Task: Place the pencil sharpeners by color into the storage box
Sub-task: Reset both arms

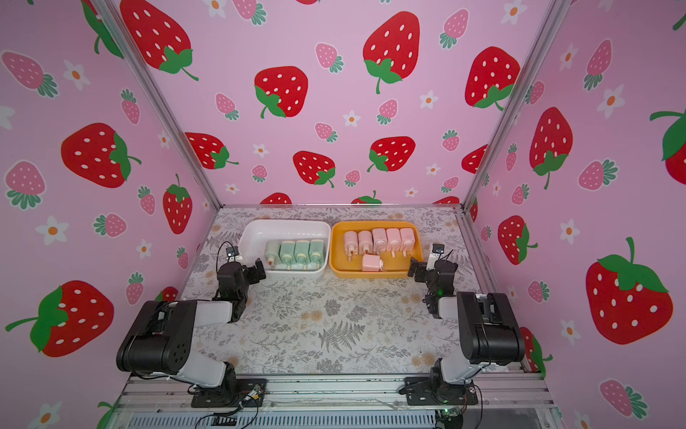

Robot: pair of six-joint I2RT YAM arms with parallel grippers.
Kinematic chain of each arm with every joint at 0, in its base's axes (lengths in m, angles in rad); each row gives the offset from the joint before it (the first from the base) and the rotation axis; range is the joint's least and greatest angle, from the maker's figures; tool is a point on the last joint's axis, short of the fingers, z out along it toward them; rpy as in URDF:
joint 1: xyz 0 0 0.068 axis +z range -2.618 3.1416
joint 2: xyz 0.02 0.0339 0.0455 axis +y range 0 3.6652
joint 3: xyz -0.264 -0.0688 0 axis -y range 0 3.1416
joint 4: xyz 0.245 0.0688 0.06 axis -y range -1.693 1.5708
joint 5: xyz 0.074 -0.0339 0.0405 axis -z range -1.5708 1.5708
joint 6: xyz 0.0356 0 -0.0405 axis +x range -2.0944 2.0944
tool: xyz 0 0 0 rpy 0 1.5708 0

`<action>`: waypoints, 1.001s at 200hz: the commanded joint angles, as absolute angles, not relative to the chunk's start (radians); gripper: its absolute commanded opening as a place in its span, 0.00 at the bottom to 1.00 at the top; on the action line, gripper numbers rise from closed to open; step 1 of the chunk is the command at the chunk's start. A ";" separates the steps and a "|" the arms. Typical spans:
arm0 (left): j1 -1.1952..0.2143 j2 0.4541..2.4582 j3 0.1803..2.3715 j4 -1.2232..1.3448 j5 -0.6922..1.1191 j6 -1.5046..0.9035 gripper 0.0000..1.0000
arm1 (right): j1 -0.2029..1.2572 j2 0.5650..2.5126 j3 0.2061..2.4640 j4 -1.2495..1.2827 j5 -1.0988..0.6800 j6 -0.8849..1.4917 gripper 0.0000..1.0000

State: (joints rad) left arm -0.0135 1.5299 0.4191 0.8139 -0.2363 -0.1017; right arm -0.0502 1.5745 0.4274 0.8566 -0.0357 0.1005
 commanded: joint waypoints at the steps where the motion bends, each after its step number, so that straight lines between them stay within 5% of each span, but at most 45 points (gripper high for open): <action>1: -0.019 1.546 0.434 0.799 -0.260 -0.087 1.00 | -0.044 1.582 0.445 0.825 -0.009 0.092 1.00; 200: -0.013 1.544 0.439 0.791 -0.202 -0.070 1.00 | -0.039 1.582 0.448 0.821 -0.001 0.086 1.00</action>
